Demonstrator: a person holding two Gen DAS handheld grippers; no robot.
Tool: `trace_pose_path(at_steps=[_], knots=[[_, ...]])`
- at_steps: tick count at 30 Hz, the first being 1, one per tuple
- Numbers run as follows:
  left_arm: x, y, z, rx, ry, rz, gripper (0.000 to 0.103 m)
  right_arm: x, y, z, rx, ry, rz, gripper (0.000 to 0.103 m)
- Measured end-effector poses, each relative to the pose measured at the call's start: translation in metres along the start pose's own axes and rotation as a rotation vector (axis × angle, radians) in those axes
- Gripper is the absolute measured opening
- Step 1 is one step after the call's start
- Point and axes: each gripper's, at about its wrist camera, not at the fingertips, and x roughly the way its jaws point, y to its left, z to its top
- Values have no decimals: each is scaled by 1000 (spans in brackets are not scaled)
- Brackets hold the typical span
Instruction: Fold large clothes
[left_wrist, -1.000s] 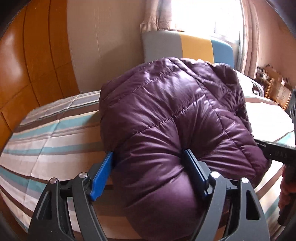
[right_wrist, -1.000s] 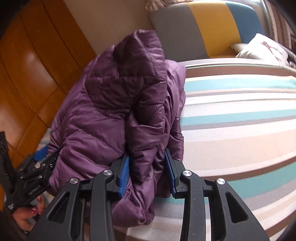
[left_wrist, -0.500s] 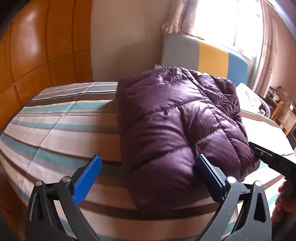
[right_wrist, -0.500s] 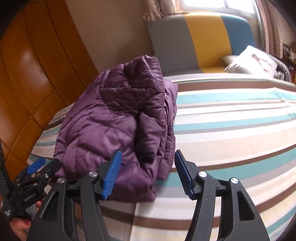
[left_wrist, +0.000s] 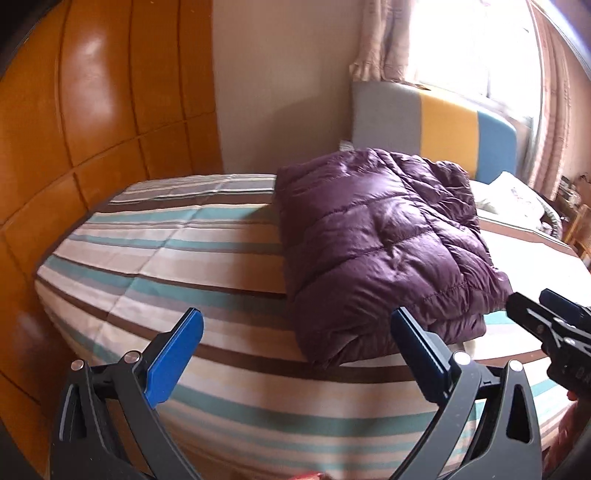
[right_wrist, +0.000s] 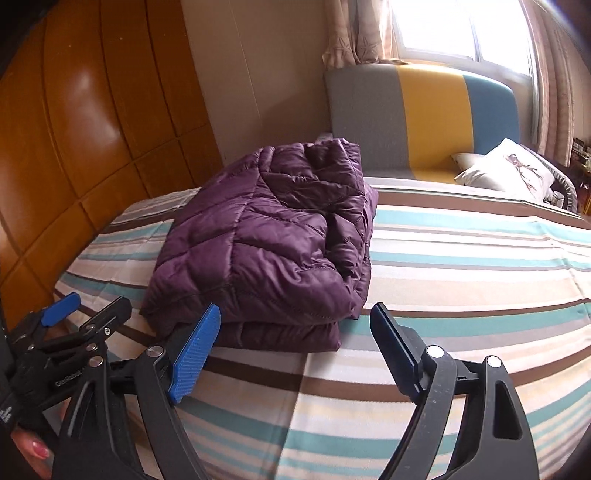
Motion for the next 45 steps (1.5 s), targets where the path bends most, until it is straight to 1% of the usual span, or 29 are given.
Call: trace_pose_path(at_steps=[2, 11, 13, 22, 24, 45], knots=[[-7, 2, -3, 2, -4, 5, 101, -3, 2, -1, -1, -5, -12, 88], [-21, 12, -6, -27, 0, -13, 101, -16, 2, -2, 0, -29, -54, 89], [-24, 12, -6, -22, -10, -13, 101, -16, 2, -2, 1, -34, -56, 92], [-25, 12, -6, -26, -8, -17, 101, -15, 5, -1, -3, -38, -41, 93], [-25, 12, -6, -24, -10, -18, 101, -15, 5, -1, -3, -41, -44, 95], [-25, 10, -7, -21, -10, -23, 101, -14, 4, -3, -7, -37, -47, 95]])
